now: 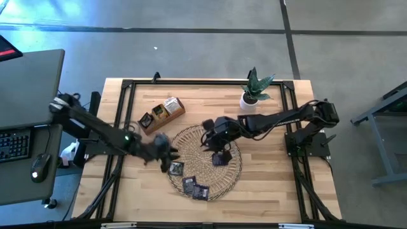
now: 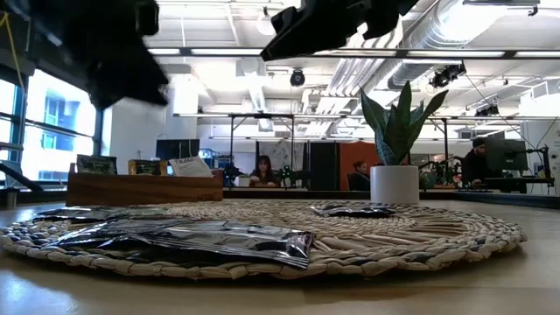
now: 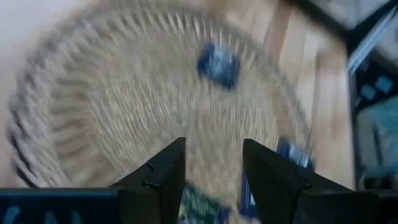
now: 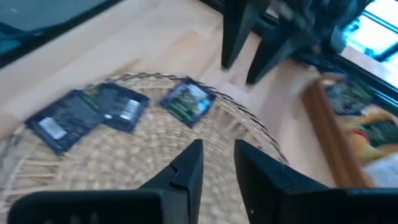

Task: Pick & Place Tea
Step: Put the black tea bag into the left compartment of the wooden organizer

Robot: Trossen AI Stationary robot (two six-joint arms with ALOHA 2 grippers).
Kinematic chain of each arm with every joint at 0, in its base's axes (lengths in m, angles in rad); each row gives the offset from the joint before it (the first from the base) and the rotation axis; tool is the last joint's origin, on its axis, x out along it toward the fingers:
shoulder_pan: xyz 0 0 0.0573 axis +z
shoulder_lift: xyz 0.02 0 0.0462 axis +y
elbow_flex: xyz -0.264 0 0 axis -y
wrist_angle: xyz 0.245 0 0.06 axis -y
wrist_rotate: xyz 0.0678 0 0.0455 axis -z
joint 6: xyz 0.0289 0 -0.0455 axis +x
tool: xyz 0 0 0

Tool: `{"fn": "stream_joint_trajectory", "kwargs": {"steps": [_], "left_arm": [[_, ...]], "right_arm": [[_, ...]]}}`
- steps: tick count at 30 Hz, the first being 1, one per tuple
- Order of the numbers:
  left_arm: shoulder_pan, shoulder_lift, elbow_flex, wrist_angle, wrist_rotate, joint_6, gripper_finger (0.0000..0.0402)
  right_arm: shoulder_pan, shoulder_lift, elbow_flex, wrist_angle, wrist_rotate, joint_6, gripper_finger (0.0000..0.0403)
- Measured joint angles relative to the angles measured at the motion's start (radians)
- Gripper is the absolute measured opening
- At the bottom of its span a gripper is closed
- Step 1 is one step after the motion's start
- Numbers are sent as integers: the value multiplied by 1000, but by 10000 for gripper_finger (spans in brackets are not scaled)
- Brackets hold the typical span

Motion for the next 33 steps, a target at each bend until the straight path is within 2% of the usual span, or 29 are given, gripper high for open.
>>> {"fn": "stream_joint_trajectory", "kwargs": {"steps": [2, 5, 11, 14, 19, 21, 23, 28, 33], "left_arm": [[-33, 73, 0, 15, 23, -14, 158], [-51, 157, 0, 17, 115, -13, 158], [-16, 264, 2, 15, 265, 43, 158], [21, 269, 11, 6, 314, 127, 158], [89, 269, 65, -47, 340, 403, 158], [114, 269, 86, -88, 343, 466, 158], [141, 269, 90, -101, 366, 489, 158], [217, 291, 88, -115, 518, 503, 158], [242, 318, 90, -117, 569, 516, 158]], "right_arm": [[23, 27, 0, 23, -28, 1, 104], [63, 82, 0, 50, -25, 23, 120], [116, 160, 0, 41, 134, 90, 130], [120, 181, 0, 44, 141, 146, 131], [113, 237, 0, 63, 119, 261, 131], [109, 263, 0, 64, 120, 307, 131], [106, 286, 0, 58, 119, 331, 131], [104, 321, 0, 63, 116, 312, 130], [102, 342, 0, 57, 116, 309, 130]]}}
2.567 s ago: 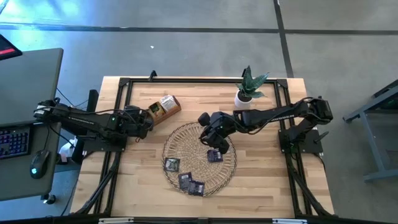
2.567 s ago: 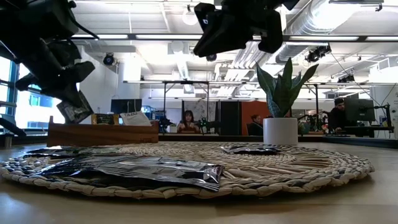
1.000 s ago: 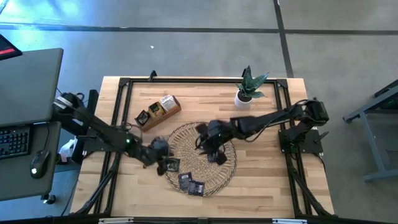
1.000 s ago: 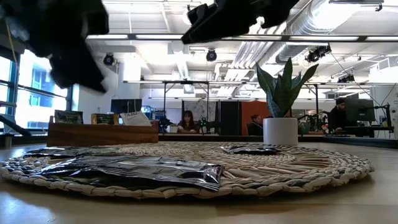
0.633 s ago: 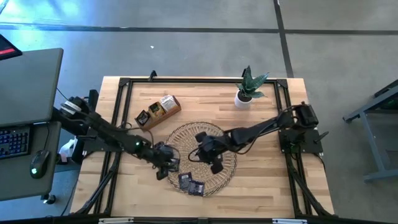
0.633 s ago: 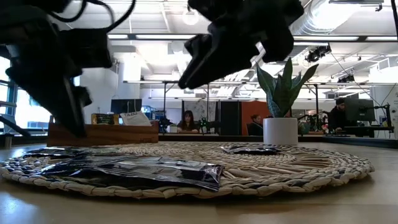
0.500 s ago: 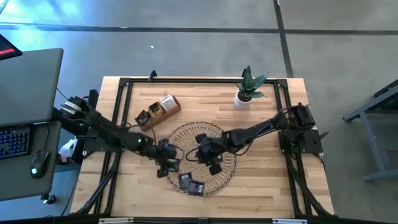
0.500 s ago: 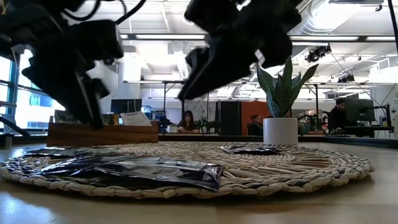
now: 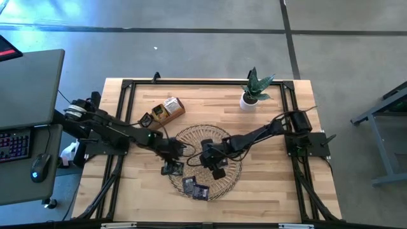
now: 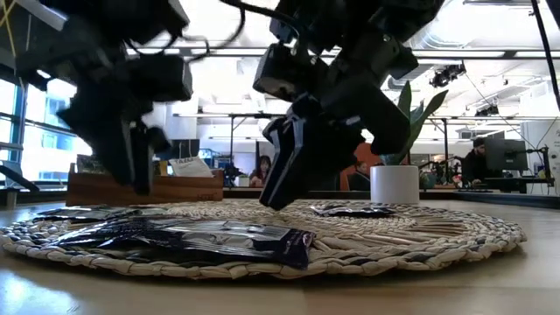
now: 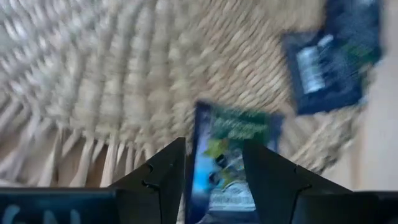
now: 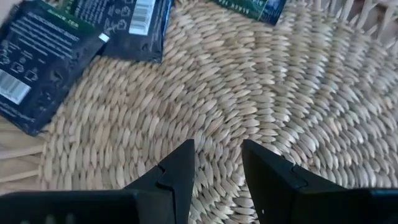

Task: Pick & Place Tea
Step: Put the black tea bag into the left compartment of the wooden organizer

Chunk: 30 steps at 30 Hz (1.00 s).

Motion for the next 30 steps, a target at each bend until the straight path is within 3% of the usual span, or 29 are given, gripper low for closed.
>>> {"fn": "stream_joint_trajectory", "kwargs": {"steps": [9, 18, 21, 27, 30], "left_arm": [[-2, 91, 2, 1, 77, -53, 158], [-2, 97, 2, -1, 69, -58, 154], [-2, 98, 2, -9, 76, -57, 128], [-2, 100, 0, 7, 96, -65, 19], [-3, 82, 8, -10, 92, -95, 12]], "right_arm": [[-11, 9, 0, -9, 3, -2, 130], [-41, 9, 0, -19, 4, -2, 130], [-44, 9, 0, -22, 4, 0, 130], [-45, 9, 0, -27, 4, -2, 130], [-45, 9, 0, -26, 5, -2, 130]]}}
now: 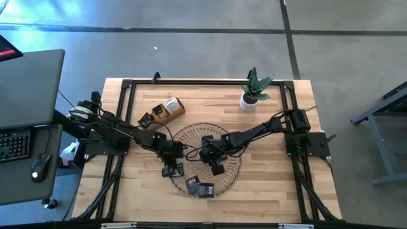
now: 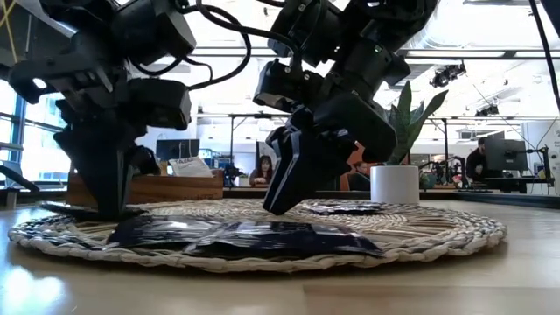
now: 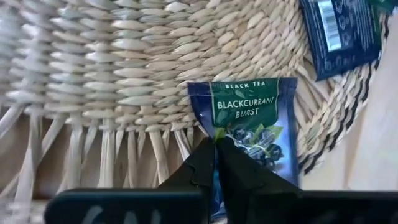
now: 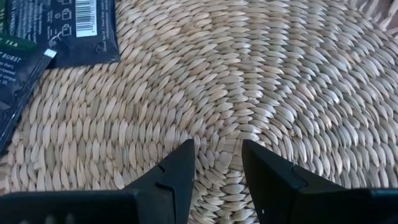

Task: Pick & Place Tea
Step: Put the black tea bag into the left compartment of the wooden organizer

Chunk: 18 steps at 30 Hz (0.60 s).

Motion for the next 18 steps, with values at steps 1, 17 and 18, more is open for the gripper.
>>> {"fn": "stream_joint_trajectory", "kwargs": {"steps": [1, 17, 18], "left_arm": [[0, -5, 7, -10, -6, -16, 15], [-62, -218, 200, -655, -704, -413, 1], [-74, -250, 198, -692, -762, -462, 1]], "right_arm": [[0, 0, 0, 0, 1, 0, 130], [-11, -1, 0, -6, 0, 7, 130], [-13, -1, 0, -5, -1, 7, 130]]}}
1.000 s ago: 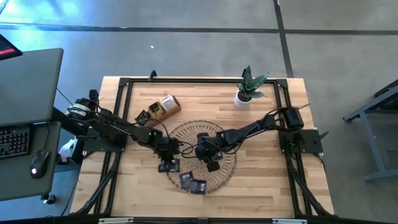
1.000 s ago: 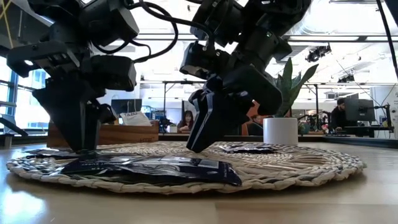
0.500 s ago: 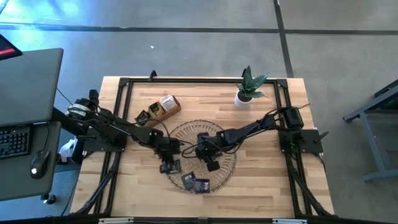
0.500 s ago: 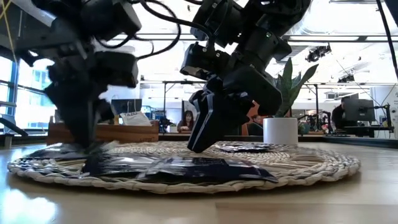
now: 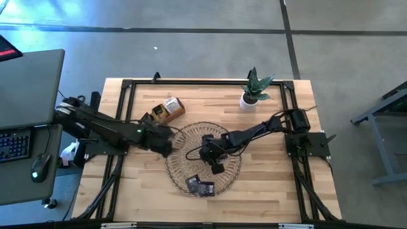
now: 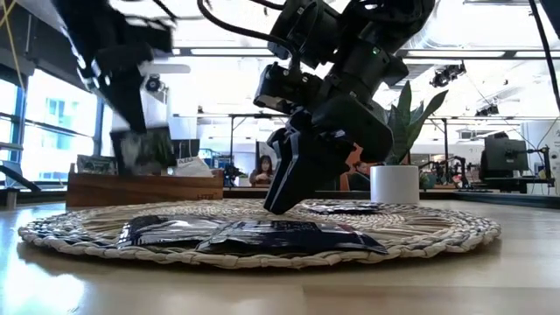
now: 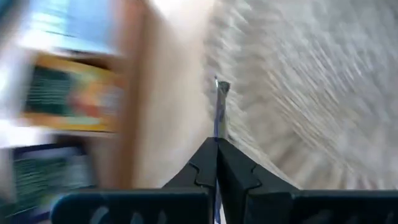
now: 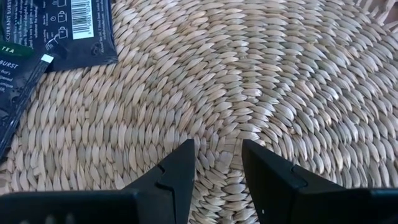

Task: Pick & Place Tea
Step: Put the black tea bag into the left compartment of the wooden organizer

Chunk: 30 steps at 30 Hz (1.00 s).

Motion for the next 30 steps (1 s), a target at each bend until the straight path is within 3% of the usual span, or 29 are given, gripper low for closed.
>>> {"fn": "stream_joint_trajectory", "kwargs": {"steps": [5, 10, 19, 30], "left_arm": [[-86, -173, -53, -107, -278, -250, 0], [-138, -299, -202, -112, -433, -454, 0], [-135, -315, -397, -116, -411, -753, 0], [-135, -315, -366, -189, -464, -756, 0]], "right_arm": [[-19, 0, 0, 10, 3, 0, 130], [-36, 0, 0, 10, 3, 0, 130], [-46, 0, 0, 7, 2, -2, 130], [-46, 0, 0, 9, -2, -8, 130]]}}
